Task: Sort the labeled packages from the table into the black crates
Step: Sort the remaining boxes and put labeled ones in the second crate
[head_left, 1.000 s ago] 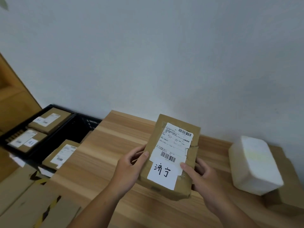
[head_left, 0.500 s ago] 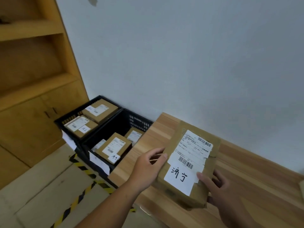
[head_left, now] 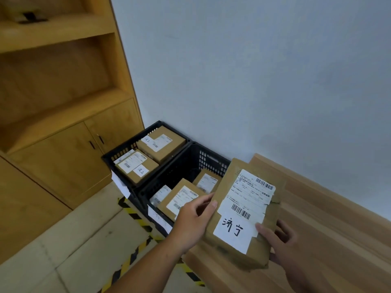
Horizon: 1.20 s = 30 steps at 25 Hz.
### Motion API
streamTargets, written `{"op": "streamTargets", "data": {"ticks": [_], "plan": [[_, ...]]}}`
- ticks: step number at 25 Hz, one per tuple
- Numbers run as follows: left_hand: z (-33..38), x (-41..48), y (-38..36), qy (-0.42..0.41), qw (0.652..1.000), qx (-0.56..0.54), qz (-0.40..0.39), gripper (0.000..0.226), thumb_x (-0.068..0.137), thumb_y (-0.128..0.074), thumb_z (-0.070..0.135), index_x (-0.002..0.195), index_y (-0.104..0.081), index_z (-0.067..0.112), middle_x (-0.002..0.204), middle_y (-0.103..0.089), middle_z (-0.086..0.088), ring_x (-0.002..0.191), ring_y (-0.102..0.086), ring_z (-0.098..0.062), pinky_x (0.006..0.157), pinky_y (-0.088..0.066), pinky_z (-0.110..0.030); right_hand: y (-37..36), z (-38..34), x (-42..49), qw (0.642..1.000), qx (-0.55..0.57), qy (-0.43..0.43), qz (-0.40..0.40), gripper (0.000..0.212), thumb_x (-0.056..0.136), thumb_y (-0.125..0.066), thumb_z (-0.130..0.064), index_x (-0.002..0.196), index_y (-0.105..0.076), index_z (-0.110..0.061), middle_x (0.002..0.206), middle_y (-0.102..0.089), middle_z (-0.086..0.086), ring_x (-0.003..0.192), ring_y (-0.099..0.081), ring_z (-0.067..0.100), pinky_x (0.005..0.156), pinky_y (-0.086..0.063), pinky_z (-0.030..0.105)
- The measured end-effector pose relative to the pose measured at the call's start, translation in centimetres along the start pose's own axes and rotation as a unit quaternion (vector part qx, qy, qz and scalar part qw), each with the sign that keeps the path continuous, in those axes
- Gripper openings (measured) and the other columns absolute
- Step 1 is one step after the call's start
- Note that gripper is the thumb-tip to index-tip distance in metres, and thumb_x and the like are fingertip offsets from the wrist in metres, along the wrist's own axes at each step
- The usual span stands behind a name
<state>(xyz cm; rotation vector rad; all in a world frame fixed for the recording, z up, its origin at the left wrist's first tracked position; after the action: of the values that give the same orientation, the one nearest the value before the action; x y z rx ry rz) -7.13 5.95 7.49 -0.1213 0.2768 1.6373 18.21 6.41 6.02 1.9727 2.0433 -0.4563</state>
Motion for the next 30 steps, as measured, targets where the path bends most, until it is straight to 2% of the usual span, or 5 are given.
{"op": "streamTargets", "data": {"ticks": [4,9,14,22,30], "plan": [[0.9,4.3,5.1,0.018,1.0,-0.008,-0.002,0.024,0.1,-0.061,0.046,0.122,-0.065,0.054,0.109,-0.072,0.032,0.1,-0.07,0.005,0.077,-0.059,-0.018,-5.5,-1.6,4.6,1.0,-0.006,-0.018,-0.004,0.032,0.079,-0.085,-0.027,0.108,-0.076,-0.034,0.099,-0.08,-0.002,0.086,-0.078,0.014,0.065,-0.064,0.037],[2.5,12.7,9.4,0.02,1.0,0.004,-0.013,0.034,0.1,-0.061,0.044,0.134,-0.064,0.041,0.115,-0.075,0.017,0.104,-0.072,-0.003,0.089,-0.062,-0.034,-10.3,-4.9,12.2,1.0,-0.023,-0.015,-0.008,0.032,0.088,-0.077,-0.026,0.117,-0.07,-0.038,0.106,-0.079,-0.008,0.093,-0.077,0.015,0.071,-0.064,0.035],[0.3,25.3,12.4,0.037,0.998,0.011,-0.042,0.032,0.103,-0.059,0.036,0.134,-0.064,0.04,0.109,-0.077,0.019,0.099,-0.074,-0.005,0.083,-0.063,-0.029,-14.4,-5.0,22.7,0.998,-0.047,-0.018,0.035,0.031,0.088,-0.079,-0.029,0.116,-0.07,-0.039,0.108,-0.078,-0.012,0.094,-0.076,0.009,0.076,-0.064,0.032],[-11.6,42.3,12.4,0.081,0.993,0.044,-0.076,0.037,0.104,-0.058,0.029,0.14,-0.061,0.038,0.11,-0.077,0.015,0.097,-0.074,-0.003,0.075,-0.061,-0.021,-17.0,2.9,38.6,0.99,-0.101,-0.045,0.086,0.05,0.091,-0.073,-0.029,0.137,-0.055,-0.039,0.113,-0.071,-0.021,0.097,-0.073,-0.002,0.067,-0.06,0.02],[-21.2,44.4,11.7,0.133,0.986,0.05,-0.084,0.037,0.101,-0.064,0.026,0.132,-0.062,0.046,0.117,-0.074,0.018,0.105,-0.071,0.001,0.082,-0.062,-0.026,-18.1,12.9,42.3,0.974,-0.113,-0.13,0.146,0.035,0.097,-0.068,-0.022,0.127,-0.057,-0.035,0.111,-0.071,-0.018,0.092,-0.072,-0.001,0.068,-0.06,0.018]]}}
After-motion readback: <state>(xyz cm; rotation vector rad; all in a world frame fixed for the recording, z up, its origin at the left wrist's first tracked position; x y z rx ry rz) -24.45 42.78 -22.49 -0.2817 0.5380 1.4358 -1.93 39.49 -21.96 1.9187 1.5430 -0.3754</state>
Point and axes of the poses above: each hand's wrist, its own x-axis towards the middle knuckle, its own y-axis out of the back of the hand, z = x × y, the point moved 4 cm from there along x, towards the middle knuckle
